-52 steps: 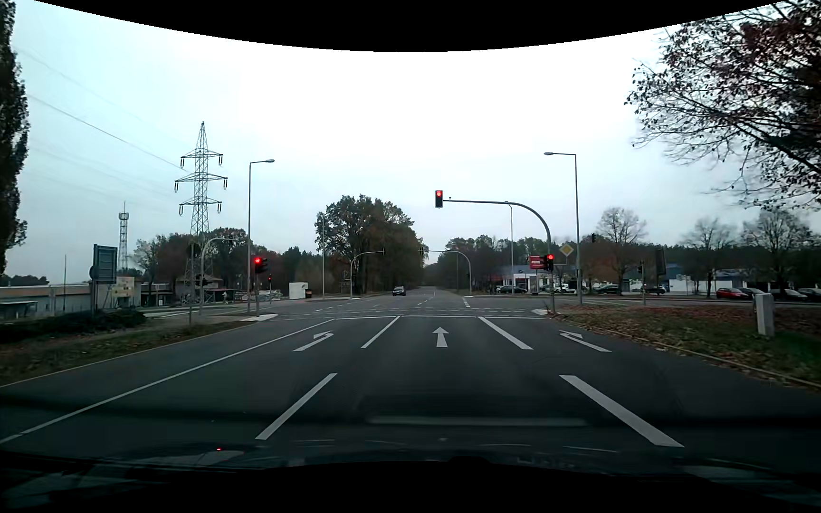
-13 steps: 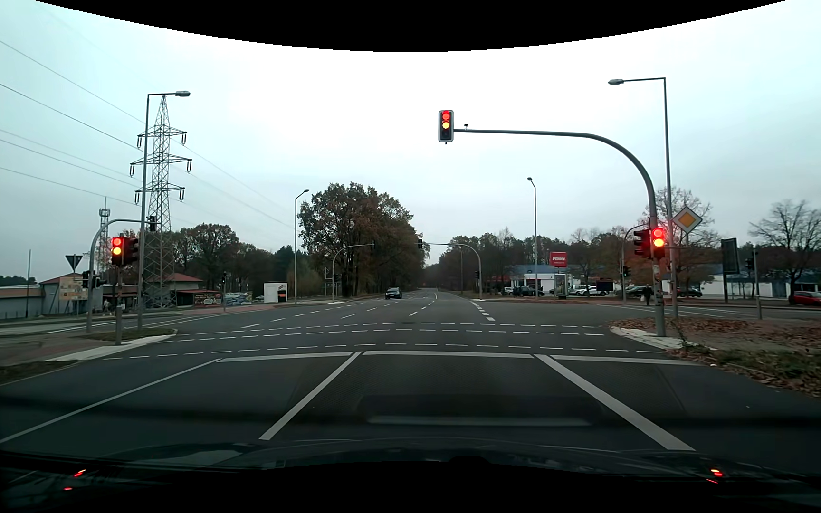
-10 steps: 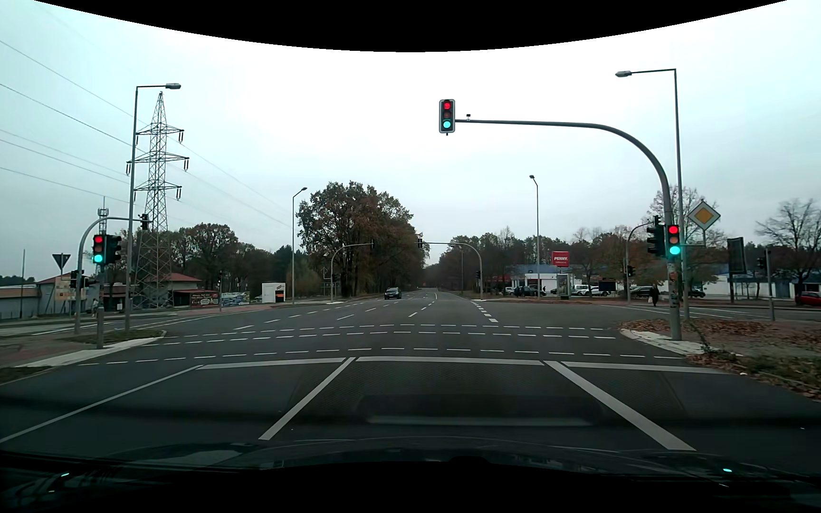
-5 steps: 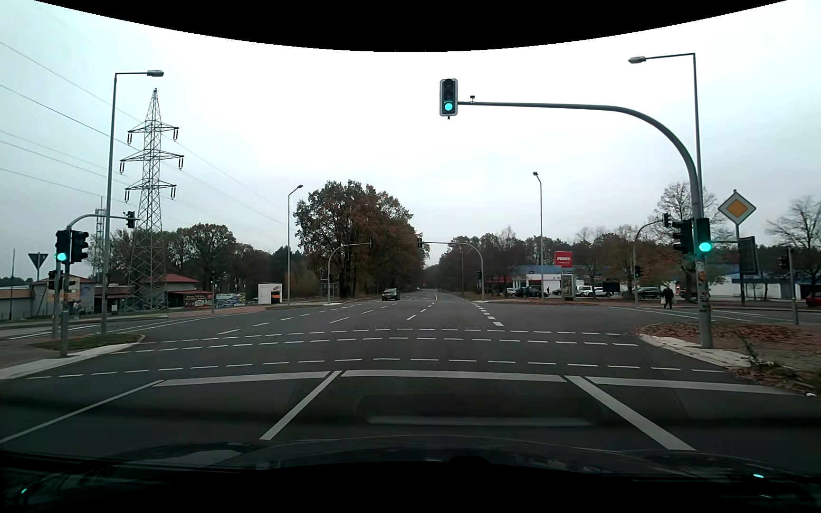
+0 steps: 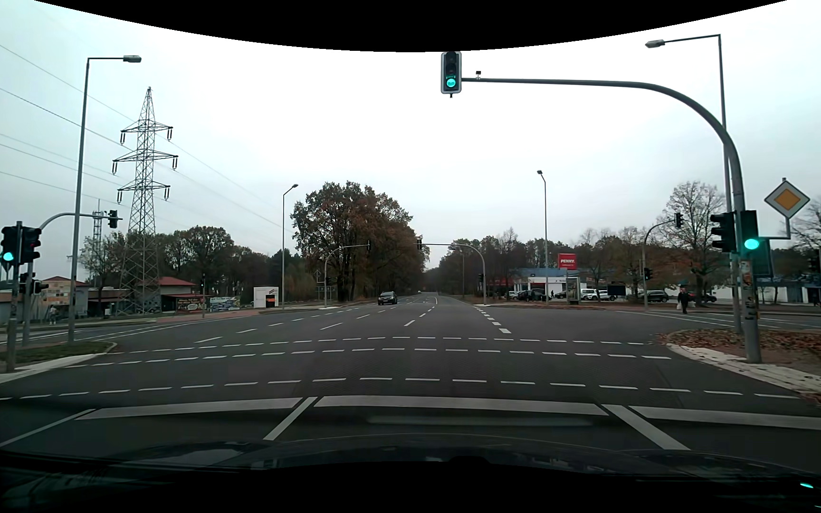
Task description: Follow the waypoints while adhering to traffic rules and regulations
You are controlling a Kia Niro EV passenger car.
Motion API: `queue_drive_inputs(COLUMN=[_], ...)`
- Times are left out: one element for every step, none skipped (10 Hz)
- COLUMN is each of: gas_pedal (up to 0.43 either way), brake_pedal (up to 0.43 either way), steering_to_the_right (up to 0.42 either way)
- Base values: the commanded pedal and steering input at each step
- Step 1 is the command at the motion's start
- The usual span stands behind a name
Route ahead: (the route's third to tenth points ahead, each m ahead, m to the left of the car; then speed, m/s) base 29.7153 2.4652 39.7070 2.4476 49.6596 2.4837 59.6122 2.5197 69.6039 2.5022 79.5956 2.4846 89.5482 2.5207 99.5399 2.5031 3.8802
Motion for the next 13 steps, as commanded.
queue_drive_inputs(gas_pedal=[0.421, 0.429, 0.441, 0.441, 0.441, 0.441, 0.441, 0.441, 0.441, 0.441, 0.441, 0.441, 0.441], brake_pedal=[0.000, 0.000, 0.000, 0.000, 0.000, 0.000, 0.000, 0.000, 0.000, 0.000, 0.000, 0.000, 0.000], steering_to_the_right=[0.003, 0.003, 0.004, 0.005, 0.007, 0.009, 0.011, 0.013, 0.013, 0.013, 0.013, 0.013, 0.014])
